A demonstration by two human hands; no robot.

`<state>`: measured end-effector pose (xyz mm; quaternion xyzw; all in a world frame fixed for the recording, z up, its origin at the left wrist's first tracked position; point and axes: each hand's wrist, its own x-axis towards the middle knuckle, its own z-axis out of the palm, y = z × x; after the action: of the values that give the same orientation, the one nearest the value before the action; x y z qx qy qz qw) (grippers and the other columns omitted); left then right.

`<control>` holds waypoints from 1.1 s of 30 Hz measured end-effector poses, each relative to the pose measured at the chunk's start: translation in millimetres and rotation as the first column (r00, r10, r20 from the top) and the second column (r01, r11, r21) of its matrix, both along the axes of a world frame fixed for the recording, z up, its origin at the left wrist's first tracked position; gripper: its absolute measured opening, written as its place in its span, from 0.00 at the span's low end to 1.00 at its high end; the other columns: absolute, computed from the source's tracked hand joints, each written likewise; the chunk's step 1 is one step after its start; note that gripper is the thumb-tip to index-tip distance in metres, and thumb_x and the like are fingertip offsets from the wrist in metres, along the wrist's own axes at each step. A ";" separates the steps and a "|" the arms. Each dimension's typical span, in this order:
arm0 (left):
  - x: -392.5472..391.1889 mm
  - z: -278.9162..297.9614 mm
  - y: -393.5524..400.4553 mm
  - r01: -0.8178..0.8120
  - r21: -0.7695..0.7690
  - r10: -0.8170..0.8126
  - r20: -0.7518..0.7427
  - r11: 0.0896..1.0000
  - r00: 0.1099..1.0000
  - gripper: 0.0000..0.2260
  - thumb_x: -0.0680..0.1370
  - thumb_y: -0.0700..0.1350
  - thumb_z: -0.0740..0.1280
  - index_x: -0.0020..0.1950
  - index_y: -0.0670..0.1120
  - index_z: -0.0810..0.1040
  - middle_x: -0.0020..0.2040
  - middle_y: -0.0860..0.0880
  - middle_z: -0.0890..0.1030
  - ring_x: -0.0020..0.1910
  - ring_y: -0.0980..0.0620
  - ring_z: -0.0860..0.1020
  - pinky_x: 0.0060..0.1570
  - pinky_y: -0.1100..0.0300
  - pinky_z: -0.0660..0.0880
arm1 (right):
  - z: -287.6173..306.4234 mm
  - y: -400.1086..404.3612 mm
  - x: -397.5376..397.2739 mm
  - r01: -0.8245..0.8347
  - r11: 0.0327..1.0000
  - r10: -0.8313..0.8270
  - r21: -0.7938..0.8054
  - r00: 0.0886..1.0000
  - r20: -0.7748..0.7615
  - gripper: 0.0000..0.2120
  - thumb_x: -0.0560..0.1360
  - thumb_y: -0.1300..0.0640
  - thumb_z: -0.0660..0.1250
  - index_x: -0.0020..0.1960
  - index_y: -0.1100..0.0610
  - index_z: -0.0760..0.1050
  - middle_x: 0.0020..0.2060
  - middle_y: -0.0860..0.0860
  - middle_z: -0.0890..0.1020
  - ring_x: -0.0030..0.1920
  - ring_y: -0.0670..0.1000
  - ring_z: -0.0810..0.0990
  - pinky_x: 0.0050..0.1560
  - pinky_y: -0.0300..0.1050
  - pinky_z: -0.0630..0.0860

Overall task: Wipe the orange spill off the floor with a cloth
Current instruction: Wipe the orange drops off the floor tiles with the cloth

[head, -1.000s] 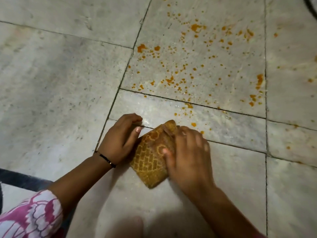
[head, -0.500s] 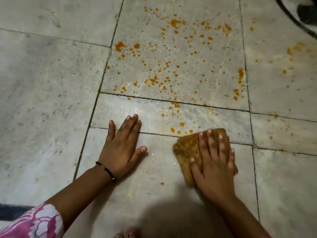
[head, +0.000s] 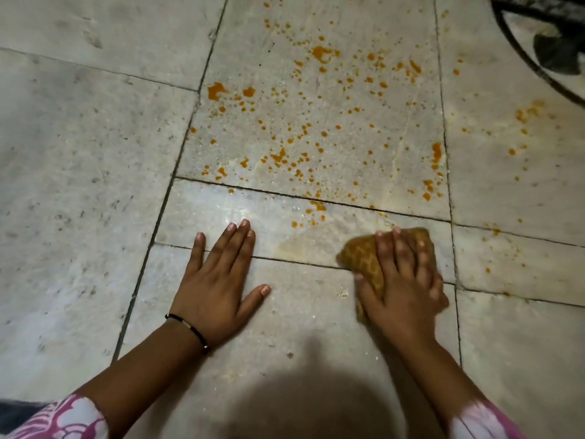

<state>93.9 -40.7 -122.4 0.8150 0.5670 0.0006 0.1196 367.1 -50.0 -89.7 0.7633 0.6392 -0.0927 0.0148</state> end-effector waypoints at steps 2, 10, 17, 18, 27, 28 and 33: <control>-0.5 -0.3 1.0 0.000 0.001 0.000 0.008 1.000 1.000 0.34 0.79 0.64 0.45 0.78 0.42 0.54 0.78 0.45 0.54 0.77 0.49 0.52 0.73 0.42 0.47 | -3.5 37.9 -36.1 -0.027 1.000 0.027 0.002 0.997 -0.071 0.34 0.71 0.37 0.46 0.76 0.44 0.54 0.76 0.48 0.56 0.75 0.60 0.48 0.68 0.70 0.49; -1.8 0.4 0.8 0.024 0.010 -0.024 0.000 1.000 1.000 0.34 0.79 0.64 0.45 0.77 0.42 0.55 0.78 0.45 0.55 0.77 0.48 0.52 0.72 0.40 0.50 | -8.9 -35.9 -20.0 -0.355 0.932 0.359 0.077 0.932 -0.045 0.33 0.70 0.43 0.56 0.75 0.44 0.58 0.75 0.46 0.61 0.75 0.53 0.53 0.69 0.64 0.52; -0.2 0.6 0.1 0.008 0.009 -0.008 -0.002 1.000 1.000 0.34 0.79 0.63 0.46 0.77 0.42 0.55 0.78 0.45 0.55 0.77 0.48 0.52 0.72 0.41 0.50 | -9.4 57.1 -35.6 -0.099 0.992 0.106 0.081 0.991 -0.079 0.31 0.74 0.38 0.46 0.75 0.44 0.56 0.76 0.47 0.57 0.76 0.56 0.48 0.71 0.65 0.41; 0.0 0.8 0.3 0.007 0.010 -0.007 -0.002 1.000 1.000 0.34 0.79 0.63 0.46 0.77 0.42 0.55 0.78 0.45 0.55 0.77 0.48 0.52 0.72 0.41 0.50 | -10.8 63.8 -52.8 -0.179 0.980 0.186 0.084 0.979 -0.085 0.30 0.74 0.39 0.48 0.75 0.44 0.57 0.76 0.47 0.59 0.76 0.56 0.49 0.71 0.66 0.43; -0.2 1.8 -0.3 -0.005 0.006 0.005 0.021 1.000 1.000 0.34 0.78 0.63 0.49 0.77 0.43 0.55 0.78 0.46 0.55 0.77 0.49 0.52 0.73 0.42 0.50 | -6.9 -31.8 19.9 -0.261 0.963 0.264 0.065 0.963 -0.043 0.29 0.75 0.43 0.53 0.75 0.42 0.55 0.75 0.43 0.56 0.76 0.49 0.50 0.71 0.61 0.49; 0.2 1.8 -0.2 -0.006 0.006 0.005 0.018 1.000 1.000 0.34 0.78 0.63 0.49 0.77 0.43 0.55 0.78 0.46 0.55 0.77 0.49 0.52 0.73 0.42 0.50 | -6.3 -19.0 27.8 -0.179 0.982 0.183 0.060 0.982 -0.055 0.28 0.76 0.42 0.51 0.75 0.43 0.54 0.75 0.43 0.55 0.76 0.48 0.48 0.71 0.63 0.48; 0.5 2.1 0.0 0.001 0.009 -0.001 0.007 1.000 1.000 0.34 0.78 0.63 0.48 0.77 0.43 0.55 0.78 0.46 0.56 0.77 0.48 0.53 0.72 0.42 0.49 | -12.0 75.4 -28.0 -0.121 0.989 0.127 0.087 0.990 -0.062 0.29 0.76 0.42 0.49 0.76 0.48 0.56 0.76 0.46 0.55 0.76 0.51 0.47 0.71 0.61 0.37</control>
<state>94.4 -40.7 -120.3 0.8158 0.5662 0.0061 0.1179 339.1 25.4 -101.7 0.7183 0.6890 -0.0907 -0.0329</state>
